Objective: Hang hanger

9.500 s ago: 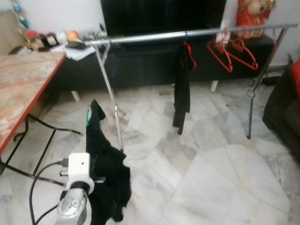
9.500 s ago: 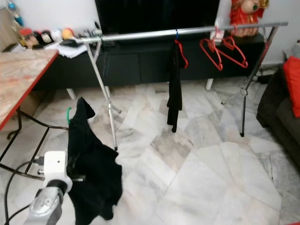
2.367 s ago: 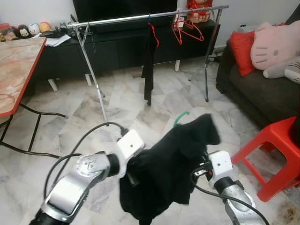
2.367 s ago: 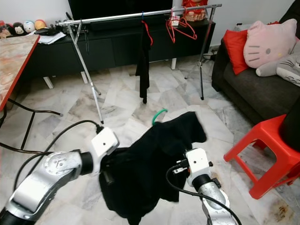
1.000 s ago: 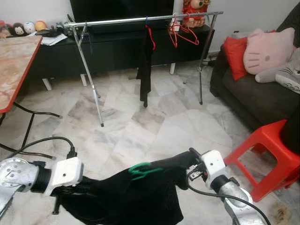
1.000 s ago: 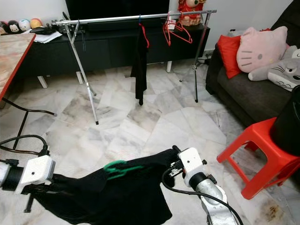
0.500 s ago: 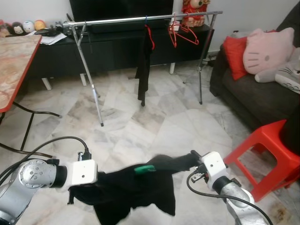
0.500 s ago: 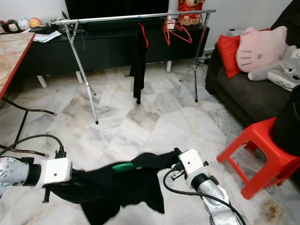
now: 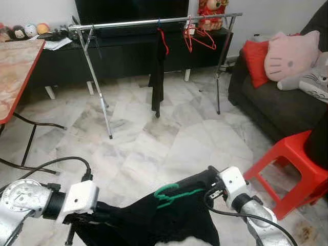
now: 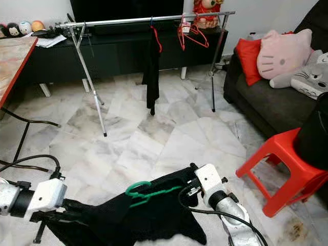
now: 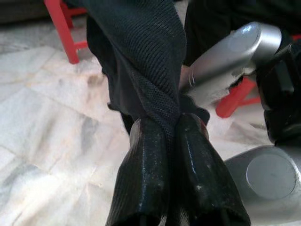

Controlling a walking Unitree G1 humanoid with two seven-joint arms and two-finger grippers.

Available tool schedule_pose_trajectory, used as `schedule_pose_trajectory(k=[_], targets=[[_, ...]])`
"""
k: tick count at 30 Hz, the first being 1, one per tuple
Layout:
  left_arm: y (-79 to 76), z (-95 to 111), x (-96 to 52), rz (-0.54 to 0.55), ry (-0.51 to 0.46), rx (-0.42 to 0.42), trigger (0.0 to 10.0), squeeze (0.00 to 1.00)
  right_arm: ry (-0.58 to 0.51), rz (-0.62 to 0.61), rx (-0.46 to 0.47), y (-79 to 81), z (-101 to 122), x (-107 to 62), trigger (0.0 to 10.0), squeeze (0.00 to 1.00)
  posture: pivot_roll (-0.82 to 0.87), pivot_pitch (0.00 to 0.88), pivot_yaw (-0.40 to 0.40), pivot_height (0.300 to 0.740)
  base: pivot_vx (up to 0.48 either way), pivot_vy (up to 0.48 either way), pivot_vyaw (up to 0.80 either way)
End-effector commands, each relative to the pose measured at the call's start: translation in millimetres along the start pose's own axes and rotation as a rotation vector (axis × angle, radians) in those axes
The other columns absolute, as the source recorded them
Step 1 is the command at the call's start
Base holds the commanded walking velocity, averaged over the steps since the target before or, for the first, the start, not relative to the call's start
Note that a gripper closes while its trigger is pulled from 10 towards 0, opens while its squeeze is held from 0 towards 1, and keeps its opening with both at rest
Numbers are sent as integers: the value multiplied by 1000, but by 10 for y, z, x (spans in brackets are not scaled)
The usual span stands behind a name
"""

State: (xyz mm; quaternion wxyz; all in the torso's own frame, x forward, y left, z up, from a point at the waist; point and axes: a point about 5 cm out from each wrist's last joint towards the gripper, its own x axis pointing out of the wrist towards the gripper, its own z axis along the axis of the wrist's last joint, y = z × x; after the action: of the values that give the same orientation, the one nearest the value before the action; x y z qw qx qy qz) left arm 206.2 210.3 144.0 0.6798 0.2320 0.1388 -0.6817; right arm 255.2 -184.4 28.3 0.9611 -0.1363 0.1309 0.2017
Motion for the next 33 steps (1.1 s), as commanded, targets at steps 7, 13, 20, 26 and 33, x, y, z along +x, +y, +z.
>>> schedule_pose_trajectory(k=[7,13,20,26,33], targets=[[85,210,-133,26,-78,38,10000,0,78,14,23,-3,-179,-65,0,0,-16,0,-46,740,0,0,0],[86,147,-162,64,-77,19,10000,0,136,-44,102,-61,-374,-177,0,0,-17,0,-47,740,0,0,0],[121,92,-208,103,-38,12,10000,0,149,-184,203,-371,-495,-342,0,0,-14,0,-46,740,0,0,0],[61,31,-29,42,26,29,10000,0,68,-211,254,-483,-342,-288,10000,0,-23,0,-40,740,0,0,0],[50,50,13,18,11,33,10000,0,36,-149,208,-479,-238,-214,10000,1000,-21,0,-40,740,0,0,0]])
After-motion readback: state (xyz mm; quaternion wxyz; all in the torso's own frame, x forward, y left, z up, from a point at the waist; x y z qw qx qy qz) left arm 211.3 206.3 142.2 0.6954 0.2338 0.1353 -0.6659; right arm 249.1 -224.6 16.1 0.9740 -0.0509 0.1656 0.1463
